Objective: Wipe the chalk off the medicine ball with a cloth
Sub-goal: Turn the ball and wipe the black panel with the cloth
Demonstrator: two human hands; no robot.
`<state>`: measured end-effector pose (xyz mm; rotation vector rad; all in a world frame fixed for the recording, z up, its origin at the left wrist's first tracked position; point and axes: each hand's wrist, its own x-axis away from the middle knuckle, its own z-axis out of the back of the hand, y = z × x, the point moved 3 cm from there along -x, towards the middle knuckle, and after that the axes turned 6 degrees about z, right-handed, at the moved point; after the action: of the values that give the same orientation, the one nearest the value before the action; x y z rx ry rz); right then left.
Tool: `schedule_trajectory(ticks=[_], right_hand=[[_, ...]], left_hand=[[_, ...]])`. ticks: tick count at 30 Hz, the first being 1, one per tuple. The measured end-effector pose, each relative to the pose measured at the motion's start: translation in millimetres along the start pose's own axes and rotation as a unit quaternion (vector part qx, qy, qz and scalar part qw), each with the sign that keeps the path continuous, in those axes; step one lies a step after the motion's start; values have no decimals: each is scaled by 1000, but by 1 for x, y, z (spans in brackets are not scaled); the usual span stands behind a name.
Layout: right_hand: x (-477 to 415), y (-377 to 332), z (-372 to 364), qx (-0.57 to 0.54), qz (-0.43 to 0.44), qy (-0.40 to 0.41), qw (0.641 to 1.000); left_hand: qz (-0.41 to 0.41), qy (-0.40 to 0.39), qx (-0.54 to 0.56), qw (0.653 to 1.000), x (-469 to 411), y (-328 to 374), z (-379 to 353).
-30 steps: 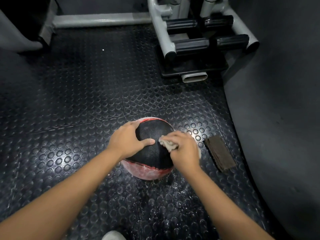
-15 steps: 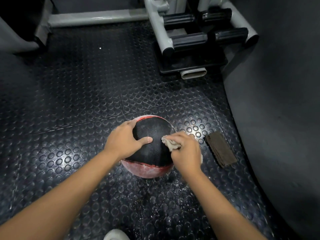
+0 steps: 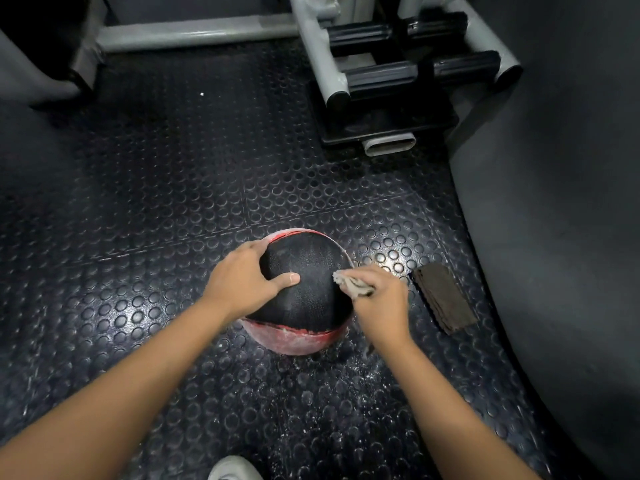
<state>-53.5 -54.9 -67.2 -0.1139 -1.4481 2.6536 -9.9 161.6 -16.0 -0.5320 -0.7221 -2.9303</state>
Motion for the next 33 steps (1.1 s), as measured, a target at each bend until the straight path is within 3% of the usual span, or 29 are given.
schedule_trajectory(ticks=[9,16,25,31,33], right_hand=[[-81,-8,-13,61,-59,-15,996],[5,-6,5,-45,-37,7,998],[-72,-1,-10,60,-86,12,994],[-31,-10,17,-60,-77,-81,992],[-27,-9,34,-97,-131,-129,978]], left_hand=[[0,-9,11,1000,5,-3,4],[-6,-3,-2,1000,3,-1,2],[3,-1,-43,999,5,5,1],[-3,0,-27,1000,2,8,-3],[-5,5,-32,999,2,10,-4]])
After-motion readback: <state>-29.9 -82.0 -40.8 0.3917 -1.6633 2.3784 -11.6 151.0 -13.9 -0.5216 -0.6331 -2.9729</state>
